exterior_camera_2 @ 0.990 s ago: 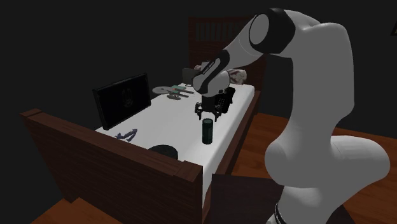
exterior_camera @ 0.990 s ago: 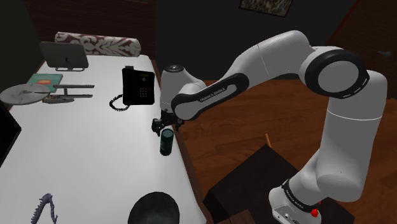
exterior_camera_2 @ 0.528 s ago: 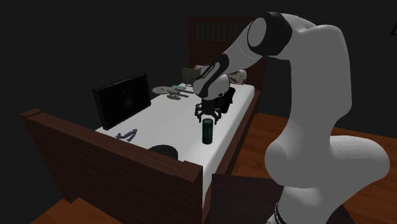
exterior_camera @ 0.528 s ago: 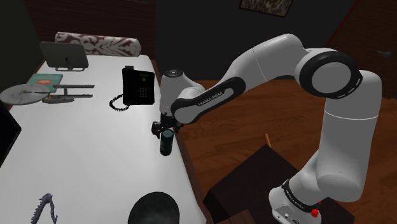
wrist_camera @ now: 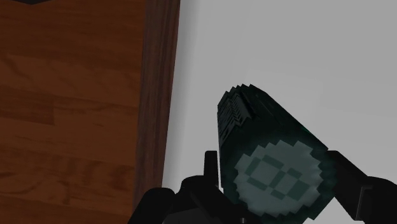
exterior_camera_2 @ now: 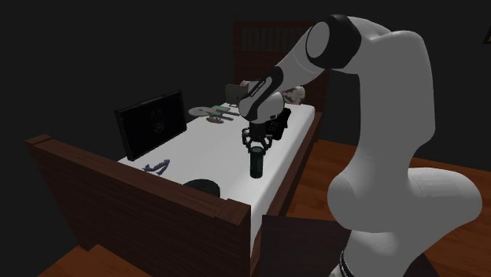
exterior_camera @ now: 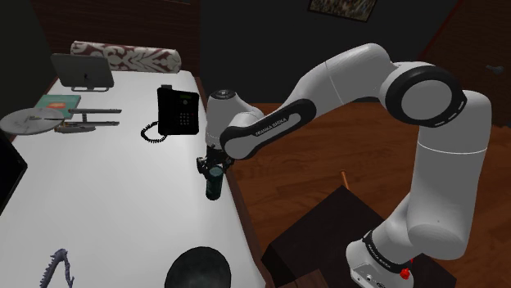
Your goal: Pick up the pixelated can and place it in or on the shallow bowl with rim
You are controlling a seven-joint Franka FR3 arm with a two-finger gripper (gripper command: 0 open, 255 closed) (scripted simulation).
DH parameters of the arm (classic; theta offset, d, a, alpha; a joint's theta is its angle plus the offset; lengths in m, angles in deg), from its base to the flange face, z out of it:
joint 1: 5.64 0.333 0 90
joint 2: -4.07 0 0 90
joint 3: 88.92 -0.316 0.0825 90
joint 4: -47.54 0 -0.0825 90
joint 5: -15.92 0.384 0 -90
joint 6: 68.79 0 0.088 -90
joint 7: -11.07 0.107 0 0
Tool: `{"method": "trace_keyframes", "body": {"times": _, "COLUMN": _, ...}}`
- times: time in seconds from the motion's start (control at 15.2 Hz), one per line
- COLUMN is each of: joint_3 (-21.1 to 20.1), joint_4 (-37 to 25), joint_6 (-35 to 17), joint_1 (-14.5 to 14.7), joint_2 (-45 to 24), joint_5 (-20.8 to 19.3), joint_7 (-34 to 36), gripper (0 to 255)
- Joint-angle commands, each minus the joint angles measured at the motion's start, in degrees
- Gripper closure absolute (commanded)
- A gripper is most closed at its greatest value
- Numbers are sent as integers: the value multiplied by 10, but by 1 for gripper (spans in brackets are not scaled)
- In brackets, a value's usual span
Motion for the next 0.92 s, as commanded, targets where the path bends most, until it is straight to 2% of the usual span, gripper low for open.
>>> {"method": "trace_keyframes", "body": {"times": 0.0, "joint_3": 0, "joint_4": 0, "joint_6": 0, "joint_1": 0, "joint_2": 0, "joint_5": 0, "joint_7": 0, "gripper": 255}}
{"method": "trace_keyframes", "body": {"times": 0.26, "joint_3": 0, "joint_4": 0, "joint_6": 0, "joint_1": 0, "joint_2": -1, "joint_5": 0, "joint_7": 0, "gripper": 255}}
{"method": "trace_keyframes", "body": {"times": 0.86, "joint_3": -13, "joint_4": -9, "joint_6": 52, "joint_1": -9, "joint_2": 45, "joint_5": 21, "joint_7": -14, "gripper": 255}}
